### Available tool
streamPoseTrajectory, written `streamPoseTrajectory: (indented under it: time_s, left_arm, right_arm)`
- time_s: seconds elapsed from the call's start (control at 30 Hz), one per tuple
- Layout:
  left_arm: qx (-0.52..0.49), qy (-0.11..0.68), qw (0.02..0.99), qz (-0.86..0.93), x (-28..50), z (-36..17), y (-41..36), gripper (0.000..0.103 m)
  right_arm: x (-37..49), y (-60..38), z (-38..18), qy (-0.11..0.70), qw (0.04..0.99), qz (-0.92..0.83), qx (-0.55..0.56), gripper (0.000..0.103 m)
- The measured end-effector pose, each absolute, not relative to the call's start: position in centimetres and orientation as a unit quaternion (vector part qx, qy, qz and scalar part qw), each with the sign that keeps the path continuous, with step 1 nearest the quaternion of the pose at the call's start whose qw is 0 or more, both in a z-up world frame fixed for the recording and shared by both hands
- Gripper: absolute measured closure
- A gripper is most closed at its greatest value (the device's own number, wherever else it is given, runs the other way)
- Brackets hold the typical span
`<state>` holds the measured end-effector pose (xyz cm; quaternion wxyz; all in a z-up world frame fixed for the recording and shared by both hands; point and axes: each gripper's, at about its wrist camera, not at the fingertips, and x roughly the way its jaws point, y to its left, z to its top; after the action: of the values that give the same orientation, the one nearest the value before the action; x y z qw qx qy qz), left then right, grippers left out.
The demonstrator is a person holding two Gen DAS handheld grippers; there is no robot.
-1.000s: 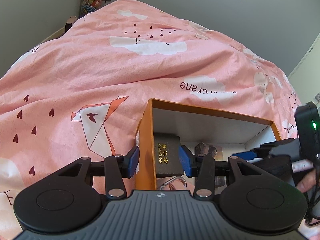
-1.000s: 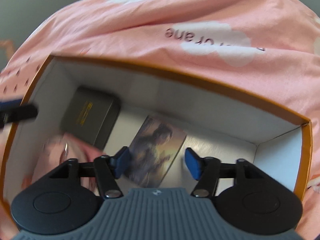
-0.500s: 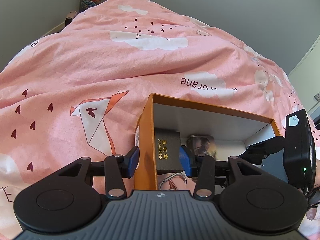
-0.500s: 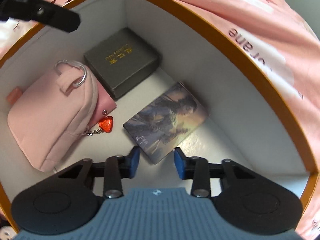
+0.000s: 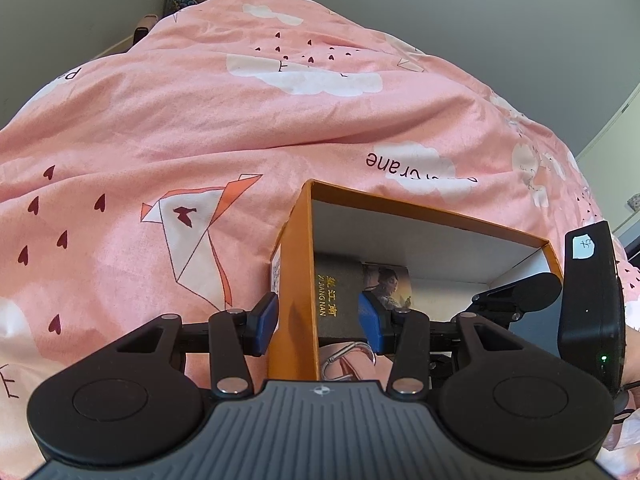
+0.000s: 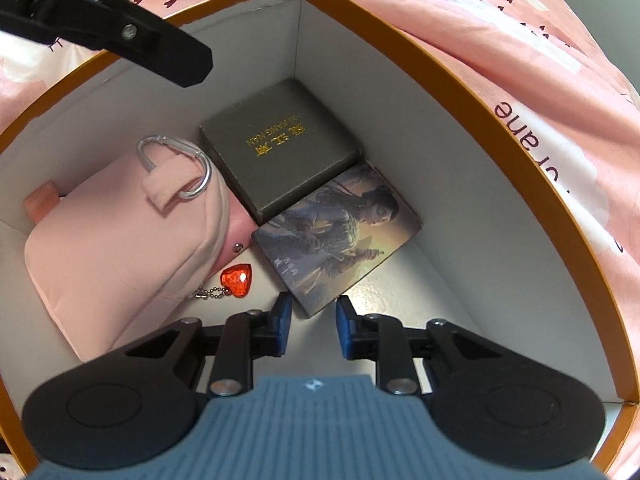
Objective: Organize objects
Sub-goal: 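Withdraw both open grippers from the orange box toward the pile of toys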
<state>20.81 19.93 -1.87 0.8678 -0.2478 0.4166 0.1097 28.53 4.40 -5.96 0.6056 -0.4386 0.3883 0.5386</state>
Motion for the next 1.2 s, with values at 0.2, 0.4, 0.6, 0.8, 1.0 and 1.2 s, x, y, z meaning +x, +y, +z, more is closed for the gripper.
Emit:
streamPoseTrajectory:
  time_s: [0.2,0.4,0.6,0.8,1.0,1.2]
  left_arm:
    - [-0.241,0.409,0.873,0.111,20.4,-1.3,19.3,0.052]
    - [-0.229,0.391,0.884,0.112,18.4,0.5,18.2,0.052]
    - [-0.218,0.369,0.898,0.097,15.3,2.8,16.1,0.052]
    - [-0.211,0.347,0.912,0.062,11.8,5.2,13.3,0.052]
    - [-0.223,0.351,0.909,0.028,9.4,5.4,10.9,0.052]
    - [-0.224,0.406,0.885,0.039,8.2,2.6,9.5,0.052]
  right_arm:
    - [28.5,4.2,-5.8,0.393,0.615,0.536,-0.424,0.078]
    - [27.8,4.0,-5.1,0.393,0.619,0.528,-0.428,0.078]
    - [26.1,0.5,-0.6,0.378,0.660,0.536,-0.365,0.078]
    - [22.3,-6.2,4.9,0.342,0.726,0.535,-0.264,0.069]
    - [21.5,-11.1,6.1,0.369,0.771,0.489,-0.176,0.063]
    - [19.0,-15.8,2.0,0.433,0.791,0.420,-0.100,0.063]
